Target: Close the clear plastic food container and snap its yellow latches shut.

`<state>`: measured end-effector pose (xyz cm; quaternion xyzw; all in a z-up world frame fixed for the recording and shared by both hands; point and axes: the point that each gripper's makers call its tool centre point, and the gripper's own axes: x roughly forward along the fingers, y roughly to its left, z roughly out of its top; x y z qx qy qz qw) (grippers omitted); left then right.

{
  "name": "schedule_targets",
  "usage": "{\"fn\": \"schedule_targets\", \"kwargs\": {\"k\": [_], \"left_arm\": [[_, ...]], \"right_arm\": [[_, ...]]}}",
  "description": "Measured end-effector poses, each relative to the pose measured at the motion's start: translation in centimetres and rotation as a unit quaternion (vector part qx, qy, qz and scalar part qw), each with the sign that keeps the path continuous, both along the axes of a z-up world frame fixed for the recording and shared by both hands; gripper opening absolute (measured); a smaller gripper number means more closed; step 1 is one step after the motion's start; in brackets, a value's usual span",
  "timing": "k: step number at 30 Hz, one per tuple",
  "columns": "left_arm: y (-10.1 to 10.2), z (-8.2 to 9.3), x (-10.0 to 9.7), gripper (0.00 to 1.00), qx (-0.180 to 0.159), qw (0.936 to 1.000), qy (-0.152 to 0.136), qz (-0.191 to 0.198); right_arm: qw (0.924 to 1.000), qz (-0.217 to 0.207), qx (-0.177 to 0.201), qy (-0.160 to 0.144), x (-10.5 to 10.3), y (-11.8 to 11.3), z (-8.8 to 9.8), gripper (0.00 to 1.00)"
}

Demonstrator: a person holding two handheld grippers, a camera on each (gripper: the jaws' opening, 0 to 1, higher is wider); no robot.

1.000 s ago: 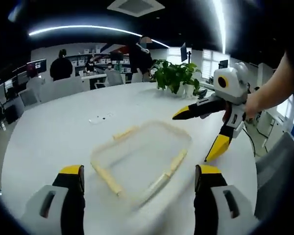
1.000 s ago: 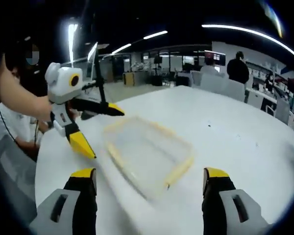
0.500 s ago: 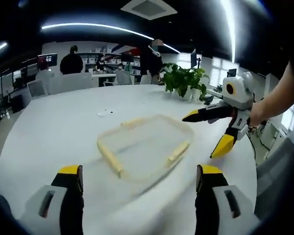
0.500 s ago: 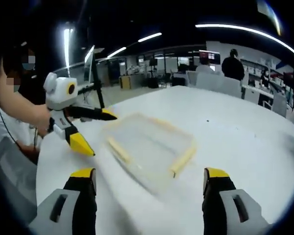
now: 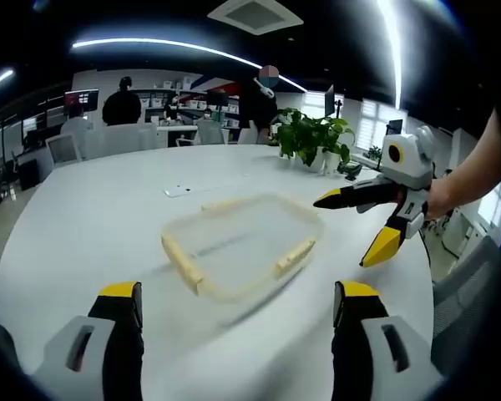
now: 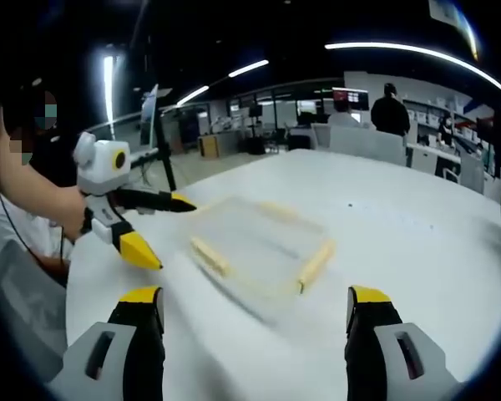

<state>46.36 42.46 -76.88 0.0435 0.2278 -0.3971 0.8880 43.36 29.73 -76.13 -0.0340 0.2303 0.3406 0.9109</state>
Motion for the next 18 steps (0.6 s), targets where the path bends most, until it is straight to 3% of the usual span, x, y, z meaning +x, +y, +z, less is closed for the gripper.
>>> {"fn": "schedule_targets", "kwargs": {"k": [18], "left_arm": [[0.7, 0.0, -2.1, 0.94, -0.003, 0.9999, 0.006, 0.008]], "right_arm": [[0.9997, -0.020, 0.015, 0.003, -2.7, -1.2, 0.5, 0.91]]}}
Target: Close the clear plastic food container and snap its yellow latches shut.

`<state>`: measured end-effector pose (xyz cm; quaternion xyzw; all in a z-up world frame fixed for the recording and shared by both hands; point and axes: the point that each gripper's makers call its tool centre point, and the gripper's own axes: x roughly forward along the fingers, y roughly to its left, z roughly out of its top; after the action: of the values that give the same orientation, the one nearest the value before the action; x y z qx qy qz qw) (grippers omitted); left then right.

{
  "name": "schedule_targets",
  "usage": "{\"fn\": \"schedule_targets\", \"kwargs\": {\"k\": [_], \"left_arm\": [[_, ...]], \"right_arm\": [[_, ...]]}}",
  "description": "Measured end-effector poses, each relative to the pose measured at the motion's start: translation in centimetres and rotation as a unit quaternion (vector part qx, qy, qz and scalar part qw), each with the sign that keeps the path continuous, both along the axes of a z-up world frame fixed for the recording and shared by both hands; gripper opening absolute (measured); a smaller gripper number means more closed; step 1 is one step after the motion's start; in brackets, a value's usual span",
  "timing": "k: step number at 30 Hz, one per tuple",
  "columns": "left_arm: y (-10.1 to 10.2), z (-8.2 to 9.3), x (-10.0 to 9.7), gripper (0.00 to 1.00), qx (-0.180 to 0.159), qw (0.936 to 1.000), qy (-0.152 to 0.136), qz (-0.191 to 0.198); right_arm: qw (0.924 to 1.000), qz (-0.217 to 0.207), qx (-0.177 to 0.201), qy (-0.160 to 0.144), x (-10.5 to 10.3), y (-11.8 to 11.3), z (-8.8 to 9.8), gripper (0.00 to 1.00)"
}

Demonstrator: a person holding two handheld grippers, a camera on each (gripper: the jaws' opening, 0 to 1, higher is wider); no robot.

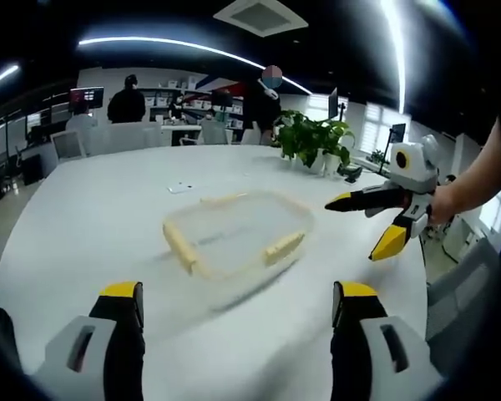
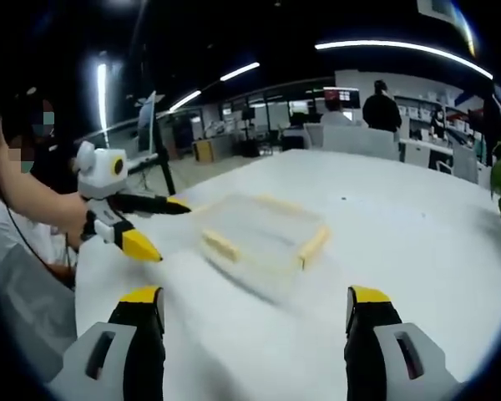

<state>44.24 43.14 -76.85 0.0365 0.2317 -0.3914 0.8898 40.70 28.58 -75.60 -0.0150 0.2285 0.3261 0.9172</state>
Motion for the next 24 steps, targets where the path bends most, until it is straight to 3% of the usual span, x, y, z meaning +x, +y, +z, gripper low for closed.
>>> {"fn": "schedule_targets", "kwargs": {"k": [24], "left_arm": [[2.8, -0.6, -2.7, 0.93, -0.005, 0.9993, 0.016, 0.032]], "right_arm": [[0.9995, -0.028, 0.013, 0.005, -3.2, -2.0, -0.1, 0.90]]}}
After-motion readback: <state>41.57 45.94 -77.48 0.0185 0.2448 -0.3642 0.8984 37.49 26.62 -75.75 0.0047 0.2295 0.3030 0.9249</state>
